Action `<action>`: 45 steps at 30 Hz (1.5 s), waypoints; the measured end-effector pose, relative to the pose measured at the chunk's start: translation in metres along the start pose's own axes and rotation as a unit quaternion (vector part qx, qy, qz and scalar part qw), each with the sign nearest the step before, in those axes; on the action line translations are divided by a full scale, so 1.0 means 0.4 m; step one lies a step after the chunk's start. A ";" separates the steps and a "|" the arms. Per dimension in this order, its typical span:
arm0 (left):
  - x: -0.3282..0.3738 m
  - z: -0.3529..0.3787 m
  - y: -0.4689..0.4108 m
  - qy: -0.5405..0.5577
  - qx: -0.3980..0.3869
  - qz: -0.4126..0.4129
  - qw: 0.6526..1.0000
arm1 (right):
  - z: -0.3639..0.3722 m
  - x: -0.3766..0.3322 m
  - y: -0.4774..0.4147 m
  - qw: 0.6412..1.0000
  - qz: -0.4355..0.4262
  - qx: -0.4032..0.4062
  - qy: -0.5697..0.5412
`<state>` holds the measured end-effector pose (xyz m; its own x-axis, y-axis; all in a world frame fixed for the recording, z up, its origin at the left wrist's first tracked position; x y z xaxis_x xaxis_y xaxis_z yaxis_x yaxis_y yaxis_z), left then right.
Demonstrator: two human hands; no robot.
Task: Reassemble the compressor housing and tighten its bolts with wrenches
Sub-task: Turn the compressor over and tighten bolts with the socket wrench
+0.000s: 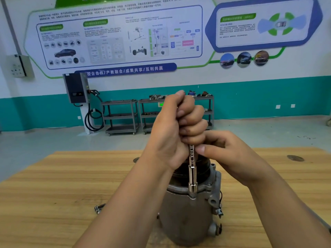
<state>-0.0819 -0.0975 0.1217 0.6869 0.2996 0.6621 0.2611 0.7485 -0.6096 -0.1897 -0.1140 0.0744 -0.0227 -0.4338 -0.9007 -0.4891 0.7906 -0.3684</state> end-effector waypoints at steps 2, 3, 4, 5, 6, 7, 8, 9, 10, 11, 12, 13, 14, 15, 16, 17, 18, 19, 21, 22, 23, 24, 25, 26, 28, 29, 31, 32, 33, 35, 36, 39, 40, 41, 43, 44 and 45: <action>0.001 0.000 -0.004 0.044 -0.035 -0.041 0.998 | -0.001 -0.001 0.001 1.000 -0.002 0.002 0.000; 0.002 0.000 -0.005 0.055 -0.042 -0.057 0.996 | -0.002 -0.001 0.002 1.000 -0.001 0.005 0.003; 0.001 -0.002 -0.007 0.062 -0.043 -0.070 0.995 | -0.004 -0.001 0.003 1.000 0.000 0.009 0.008; 0.000 -0.004 -0.009 0.067 -0.033 -0.079 0.994 | -0.006 -0.001 0.003 1.000 0.002 0.011 0.013; -0.002 -0.006 -0.012 0.072 -0.014 -0.085 0.994 | -0.006 -0.001 0.003 1.000 0.004 0.011 0.016; -0.003 -0.007 -0.013 0.071 0.016 -0.084 0.994 | -0.006 -0.001 0.003 1.000 0.007 0.008 0.015; -0.005 -0.008 -0.012 0.056 0.057 -0.072 0.994 | -0.002 -0.004 0.003 1.000 0.010 0.002 0.014; -0.004 -0.010 -0.008 0.026 0.103 -0.052 0.993 | 0.002 -0.007 0.005 1.000 0.013 -0.004 0.016; -0.002 -0.012 -0.002 -0.010 0.145 -0.030 0.989 | 0.006 -0.010 0.007 1.000 0.016 -0.008 0.023; 0.000 -0.013 0.003 -0.039 0.177 -0.013 0.983 | 0.010 -0.013 0.008 0.999 0.018 -0.013 0.031; 0.000 -0.013 0.007 -0.062 0.199 -0.003 0.978 | 0.014 -0.016 0.010 0.999 0.019 -0.016 0.038; 0.001 -0.013 0.009 -0.079 0.212 0.001 0.974 | 0.015 -0.018 0.011 0.999 0.020 -0.017 0.043; 0.002 -0.012 0.010 -0.092 0.219 -0.001 0.971 | 0.016 -0.020 0.013 0.999 0.021 -0.017 0.046; 0.002 -0.008 0.010 -0.102 0.219 -0.005 0.970 | 0.016 -0.021 0.014 0.999 0.022 -0.013 0.047; 0.002 -0.003 0.008 -0.110 0.215 -0.011 0.970 | 0.016 -0.021 0.014 0.999 0.023 -0.010 0.043; 0.001 0.004 0.005 -0.118 0.206 -0.017 0.971 | 0.015 -0.021 0.015 0.999 0.022 -0.007 0.037; -0.001 0.010 0.002 -0.127 0.194 -0.024 0.972 | 0.015 -0.020 0.015 0.999 0.021 -0.006 0.027; -0.003 0.014 -0.002 -0.134 0.182 -0.032 0.974 | 0.014 -0.019 0.015 1.000 0.018 -0.006 0.018; -0.005 0.014 -0.009 -0.131 0.161 -0.049 0.977 | 0.010 -0.015 0.013 1.000 0.013 -0.003 0.008; -0.005 0.011 -0.012 -0.120 0.151 -0.060 0.979 | 0.008 -0.012 0.012 1.000 0.012 -0.001 0.007; -0.005 0.006 -0.015 -0.105 0.138 -0.072 0.982 | 0.007 -0.009 0.010 1.000 0.012 0.001 0.004; -0.005 0.002 -0.017 -0.087 0.120 -0.086 0.985 | 0.005 -0.008 0.008 1.000 0.011 0.003 0.000; -0.006 -0.003 -0.020 -0.067 0.097 -0.103 0.988 | 0.004 -0.005 0.007 1.000 0.011 0.004 -0.004; -0.007 -0.006 -0.021 -0.049 0.070 -0.121 0.989 | 0.002 -0.004 0.006 1.000 0.011 0.005 -0.007; -0.008 -0.010 -0.023 -0.019 0.014 -0.158 0.987 | -0.001 -0.003 0.005 1.000 0.010 0.004 -0.007; -0.007 -0.009 -0.023 -0.006 -0.014 -0.177 0.984 | -0.002 -0.002 0.005 1.000 0.008 0.003 -0.005; -0.004 -0.007 -0.025 0.019 -0.064 -0.215 0.974 | -0.005 -0.001 0.005 1.000 0.007 0.008 0.004; -0.001 -0.008 -0.027 0.031 -0.079 -0.232 0.969 | -0.007 -0.001 0.005 1.000 0.007 0.011 0.011; 0.000 -0.009 -0.028 0.040 -0.081 -0.246 0.965 | -0.008 -0.002 0.006 1.000 0.008 0.015 0.017; 0.001 -0.012 -0.033 0.034 -0.050 -0.256 0.965 | -0.011 -0.004 0.008 0.999 0.009 0.021 0.026; -0.001 -0.013 -0.034 0.025 -0.017 -0.249 0.968 | -0.011 -0.005 0.008 0.999 0.010 0.023 0.032; 0.002 -0.018 -0.028 -0.096 0.118 -0.148 0.977 | -0.005 -0.008 0.008 0.998 0.012 0.027 0.059; 0.005 -0.017 -0.021 -0.174 0.148 -0.099 0.969 | -0.003 -0.009 0.008 0.997 0.011 0.027 0.065; 0.007 -0.011 -0.014 -0.252 0.162 -0.056 0.952 | -0.002 -0.009 0.007 0.997 0.010 0.027 0.068; 0.008 0.005 -0.003 -0.387 0.163 0.003 0.908 | -0.002 -0.010 0.007 0.997 0.010 0.024 0.070; 0.008 0.012 0.000 -0.433 0.155 0.021 0.888 | -0.003 -0.010 0.009 0.997 0.010 0.022 0.072; 0.008 0.016 0.001 -0.461 0.147 0.030 0.875 | -0.005 -0.009 0.009 0.997 0.010 0.021 0.070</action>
<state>-0.0841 -0.0926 0.1264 -0.1809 0.5919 0.7855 -0.0356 0.7942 -0.6067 -0.1931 -0.1102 0.0768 -0.1561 -0.4715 -0.8680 -0.4503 0.8161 -0.3623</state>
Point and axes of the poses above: each hand's wrist, its own y-axis away from the middle knuckle, its own z-axis out of the palm, x = y × z, the point moved 3 cm from there along -y, towards the middle knuckle, and after that the axes turned 9 degrees about z, right-handed, at the moved point
